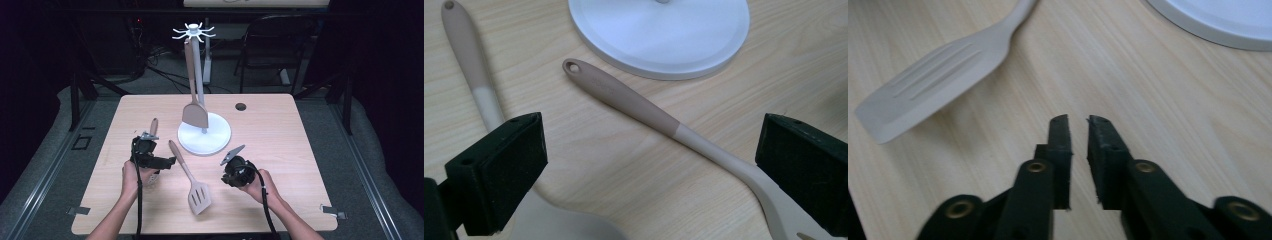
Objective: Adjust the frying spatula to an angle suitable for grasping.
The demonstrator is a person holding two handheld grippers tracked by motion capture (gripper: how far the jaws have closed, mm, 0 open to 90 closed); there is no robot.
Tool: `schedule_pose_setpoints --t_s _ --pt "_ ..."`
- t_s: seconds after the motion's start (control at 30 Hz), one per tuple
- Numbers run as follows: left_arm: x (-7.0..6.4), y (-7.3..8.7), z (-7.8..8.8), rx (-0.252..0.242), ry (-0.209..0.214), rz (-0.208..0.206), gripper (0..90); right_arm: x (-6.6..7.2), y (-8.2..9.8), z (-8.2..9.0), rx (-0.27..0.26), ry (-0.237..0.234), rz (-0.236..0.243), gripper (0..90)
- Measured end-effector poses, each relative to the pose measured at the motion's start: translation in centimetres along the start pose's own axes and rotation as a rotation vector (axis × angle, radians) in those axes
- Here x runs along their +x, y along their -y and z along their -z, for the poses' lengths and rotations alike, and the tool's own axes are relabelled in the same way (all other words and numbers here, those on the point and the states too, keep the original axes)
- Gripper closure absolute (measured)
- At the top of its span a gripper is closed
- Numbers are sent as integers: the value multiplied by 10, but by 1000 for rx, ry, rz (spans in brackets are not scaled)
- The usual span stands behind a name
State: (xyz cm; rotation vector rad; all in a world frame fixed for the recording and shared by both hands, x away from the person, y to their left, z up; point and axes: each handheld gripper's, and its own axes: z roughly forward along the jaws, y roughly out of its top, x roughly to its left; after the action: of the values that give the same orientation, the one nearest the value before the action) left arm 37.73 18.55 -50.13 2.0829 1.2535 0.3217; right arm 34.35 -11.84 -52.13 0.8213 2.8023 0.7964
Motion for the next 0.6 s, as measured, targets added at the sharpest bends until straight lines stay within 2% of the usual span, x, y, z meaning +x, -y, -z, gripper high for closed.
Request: schedule_pose_setpoints --t_s 0.1,0.23,0.33,0.43,0.5,0.6 --pt "-3 1 -2 2 -7 11 2 11 -4 -1 -13 -23 36 900" --pt "-4 3 -4 -13 -14 22 1 22 -8 -2 -41 -41 59 900" --pt "-8 3 -6 -11 -11 19 2 33 -14 2 -85 -39 67 900" --pt "-11 3 -9 -6 -8 10 2 37 -17 7 -110 -36 76 900" --pt "-13 3 -11 -2 -4 10 2 43 -19 9 -136 -61 69 893" --pt "-13 3 -14 2 4 17 2 56 -24 5 -113 -91 105 871"
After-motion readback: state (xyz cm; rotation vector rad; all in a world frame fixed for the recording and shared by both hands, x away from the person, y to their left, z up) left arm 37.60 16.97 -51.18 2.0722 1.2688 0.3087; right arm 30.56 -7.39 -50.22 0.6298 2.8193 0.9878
